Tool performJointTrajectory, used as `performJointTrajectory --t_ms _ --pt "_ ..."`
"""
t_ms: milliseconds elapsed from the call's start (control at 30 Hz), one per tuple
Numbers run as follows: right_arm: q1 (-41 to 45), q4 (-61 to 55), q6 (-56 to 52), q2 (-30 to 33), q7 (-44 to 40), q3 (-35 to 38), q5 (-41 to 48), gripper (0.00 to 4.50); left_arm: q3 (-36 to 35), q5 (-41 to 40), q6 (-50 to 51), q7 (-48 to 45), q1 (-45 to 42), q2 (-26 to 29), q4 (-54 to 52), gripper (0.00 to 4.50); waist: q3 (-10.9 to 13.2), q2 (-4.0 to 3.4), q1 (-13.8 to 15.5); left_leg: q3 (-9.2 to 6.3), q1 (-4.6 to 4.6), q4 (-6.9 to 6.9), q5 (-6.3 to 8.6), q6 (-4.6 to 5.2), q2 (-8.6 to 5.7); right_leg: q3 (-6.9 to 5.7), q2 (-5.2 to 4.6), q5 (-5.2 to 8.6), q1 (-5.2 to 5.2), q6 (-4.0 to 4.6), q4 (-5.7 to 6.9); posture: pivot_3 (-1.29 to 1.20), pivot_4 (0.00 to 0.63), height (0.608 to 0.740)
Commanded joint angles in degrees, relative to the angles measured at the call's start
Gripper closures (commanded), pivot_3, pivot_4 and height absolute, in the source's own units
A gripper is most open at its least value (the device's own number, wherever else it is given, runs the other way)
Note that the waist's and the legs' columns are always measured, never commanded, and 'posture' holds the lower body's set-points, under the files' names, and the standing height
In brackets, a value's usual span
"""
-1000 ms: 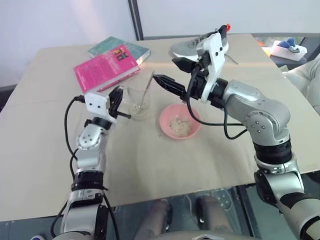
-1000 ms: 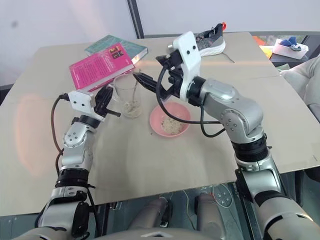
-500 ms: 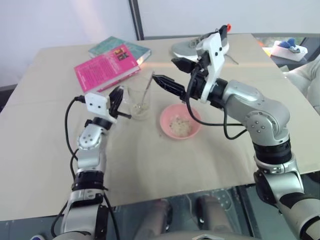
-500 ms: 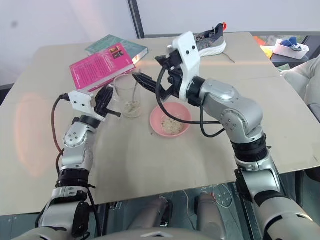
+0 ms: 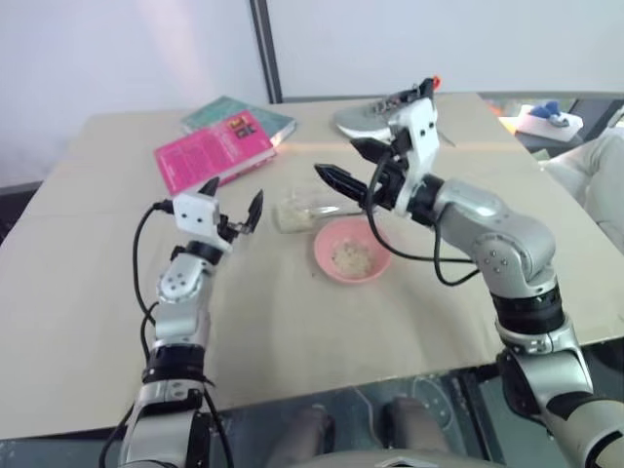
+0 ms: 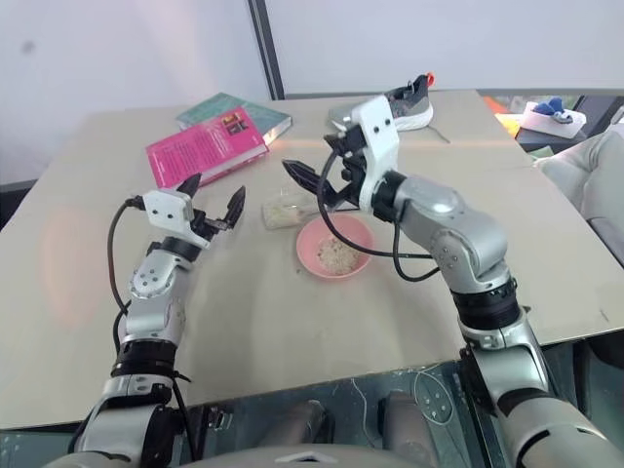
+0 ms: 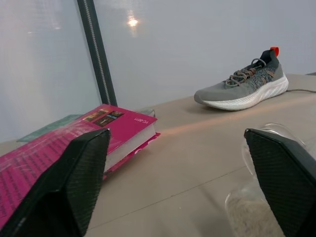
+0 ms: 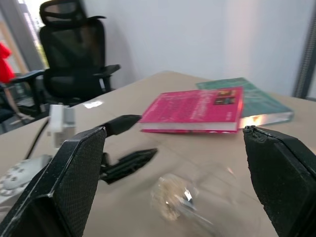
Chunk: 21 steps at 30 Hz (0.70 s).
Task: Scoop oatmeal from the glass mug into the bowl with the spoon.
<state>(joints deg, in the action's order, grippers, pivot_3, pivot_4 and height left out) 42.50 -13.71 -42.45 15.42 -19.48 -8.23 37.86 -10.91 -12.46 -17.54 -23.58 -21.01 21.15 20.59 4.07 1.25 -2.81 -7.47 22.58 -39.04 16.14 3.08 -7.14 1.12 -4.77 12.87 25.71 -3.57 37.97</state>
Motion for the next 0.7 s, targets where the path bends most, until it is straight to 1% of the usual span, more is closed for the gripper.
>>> performJointTrajectory --t_ms 33,100,300,400,500,567,700 --pt "-20.49 -23.72 6.93 18.32 -12.79 10.24 -3.27 0.0 -9.29 -6.74 -1.91 4.88 3.07 -3.14 7.96 0.03 -0.59 0.13 0.18 0.06 -0.25 -0.01 0.0 0.01 -0.01 0.1 0.06 -0.05 -0.24 -0.07 0.0 0.0 0.0 0.74" --pt "-21.51 -23.78 7.85 18.22 -12.97 10.2 -3.46 0.0 -9.16 -7.08 -0.89 4.75 3.78 -3.29 6.64 0.03 -0.88 0.07 0.66 0.1 -1.05 -0.01 0.01 0.02 0.08 0.19 0.25 -0.23 -1.0 -0.05 -0.01 0.0 0.0 0.74" --pt "-25.04 -23.69 11.93 18.22 -12.35 9.33 -7.23 0.0 -6.83 -8.49 5.04 3.09 6.84 -3.21 -2.25 0.03 -1.47 0.05 0.84 0.21 -1.21 -0.02 -0.03 -0.06 0.19 0.32 0.39 -0.5 -1.05 0.0 0.02 0.0 0.0 0.74" --pt "-28.5 -21.94 13.51 19.67 -10.55 9.78 -11.8 0.0 -4.45 -10.36 12.24 -0.04 10.69 -1.9 -10.24 0.03 -1.75 0.07 0.86 0.33 -1.28 0.0 -0.03 -0.05 0.22 0.44 0.43 -0.51 -1.06 0.0 0.01 0.0 0.0 0.74" --pt "-32.8 -20.57 15.05 20.43 -8.47 11.16 -15.95 0.0 -2.94 -11.42 17.72 -2.26 13.36 0.37 -15.85 0.03 -1.81 0.05 0.97 0.42 -1.6 0.12 -0.02 -0.05 0.24 0.53 0.45 -0.51 -1.3 0.0 -0.02 0.0 0.0 0.74" --pt "-35.29 -20.68 15.46 20.11 -7.6 12.57 -16.7 0.0 -2.35 -11.55 19.91 -3.45 14.34 1.98 -18.02 0.03 -1.84 0.04 1.15 0.44 -1.86 0.2 0.0 -0.05 0.3 0.56 0.51 -0.5 -1.53 0.0 -0.07 0.0 0.0 0.74" --pt "-39.95 -22.09 15.58 19.09 -6.49 14.76 -16.56 0.0 -2.4 -12.15 21.66 -5.38 15.2 4.1 -19.34 0.03 -1.88 0.01 1.37 0.45 -1.94 0.2 0.0 -0.06 0.37 0.58 0.59 -0.5 -1.61 0.0 -0.08 0.0 0.0 0.74"
